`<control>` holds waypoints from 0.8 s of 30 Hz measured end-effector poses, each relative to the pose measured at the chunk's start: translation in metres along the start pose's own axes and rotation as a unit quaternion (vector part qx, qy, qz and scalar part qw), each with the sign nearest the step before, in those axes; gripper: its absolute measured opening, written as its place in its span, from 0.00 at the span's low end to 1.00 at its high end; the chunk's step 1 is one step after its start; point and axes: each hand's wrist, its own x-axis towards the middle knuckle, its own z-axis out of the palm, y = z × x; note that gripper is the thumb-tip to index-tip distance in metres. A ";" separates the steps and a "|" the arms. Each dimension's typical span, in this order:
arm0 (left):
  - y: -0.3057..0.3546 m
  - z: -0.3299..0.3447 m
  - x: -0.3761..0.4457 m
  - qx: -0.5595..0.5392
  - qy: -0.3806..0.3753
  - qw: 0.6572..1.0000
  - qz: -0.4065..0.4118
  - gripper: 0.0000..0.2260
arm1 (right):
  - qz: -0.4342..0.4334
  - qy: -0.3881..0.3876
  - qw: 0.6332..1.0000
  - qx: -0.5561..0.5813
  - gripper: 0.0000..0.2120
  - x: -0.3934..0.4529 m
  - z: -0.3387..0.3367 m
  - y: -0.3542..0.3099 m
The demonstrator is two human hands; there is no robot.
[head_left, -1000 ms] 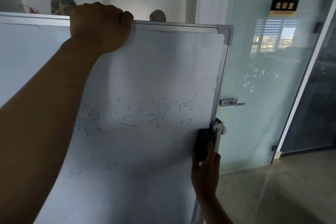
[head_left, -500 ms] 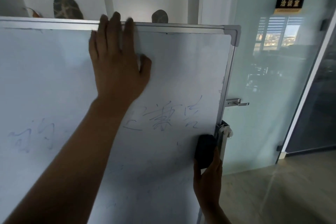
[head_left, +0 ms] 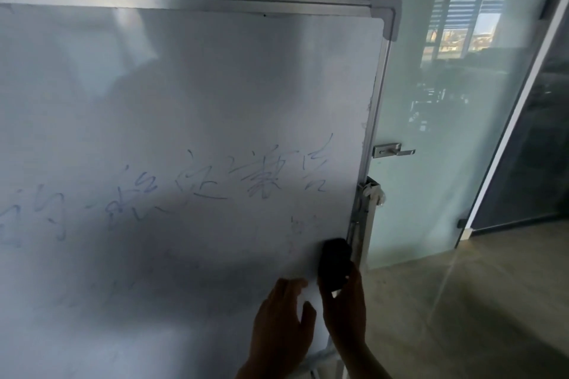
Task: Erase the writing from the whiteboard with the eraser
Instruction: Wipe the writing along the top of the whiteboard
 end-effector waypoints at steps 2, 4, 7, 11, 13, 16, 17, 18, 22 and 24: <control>0.000 0.009 0.003 -0.030 -0.027 0.998 -0.042 0.15 | 0.007 -0.007 1.000 0.010 0.28 0.006 0.003 0.002; 0.006 0.016 0.012 -0.086 -0.029 0.992 -0.087 0.17 | 0.006 0.002 0.999 0.035 0.29 0.020 0.001 -0.006; 0.017 0.023 0.034 -0.185 -0.010 0.973 -0.136 0.20 | -0.008 0.008 0.998 0.063 0.28 0.027 -0.005 -0.019; 0.031 0.032 0.054 -0.240 0.015 0.962 -0.132 0.21 | -0.029 0.005 0.995 0.096 0.18 0.020 -0.020 -0.034; 0.035 0.039 0.056 -0.253 0.025 0.957 -0.136 0.25 | -0.058 0.001 0.996 0.063 0.17 0.021 -0.024 -0.032; 0.041 0.049 0.058 -0.241 0.062 0.959 -0.133 0.29 | -0.089 -0.041 0.994 0.039 0.15 0.026 -0.035 -0.024; 0.043 0.055 0.059 -0.239 0.076 0.958 -0.140 0.29 | -0.096 -0.056 0.993 0.034 0.16 0.030 -0.041 -0.017; 0.045 0.058 0.059 -0.236 0.089 0.957 -0.146 0.29 | -0.112 -0.068 0.991 0.026 0.19 0.032 -0.045 -0.012; 0.048 0.069 0.057 -0.230 0.140 0.946 -0.178 0.24 | -0.120 -0.155 0.979 0.062 0.25 0.048 -0.060 0.006; 0.050 0.076 0.060 -0.245 0.177 0.931 -0.203 0.23 | -0.148 -0.181 0.967 0.105 0.18 0.062 -0.066 0.011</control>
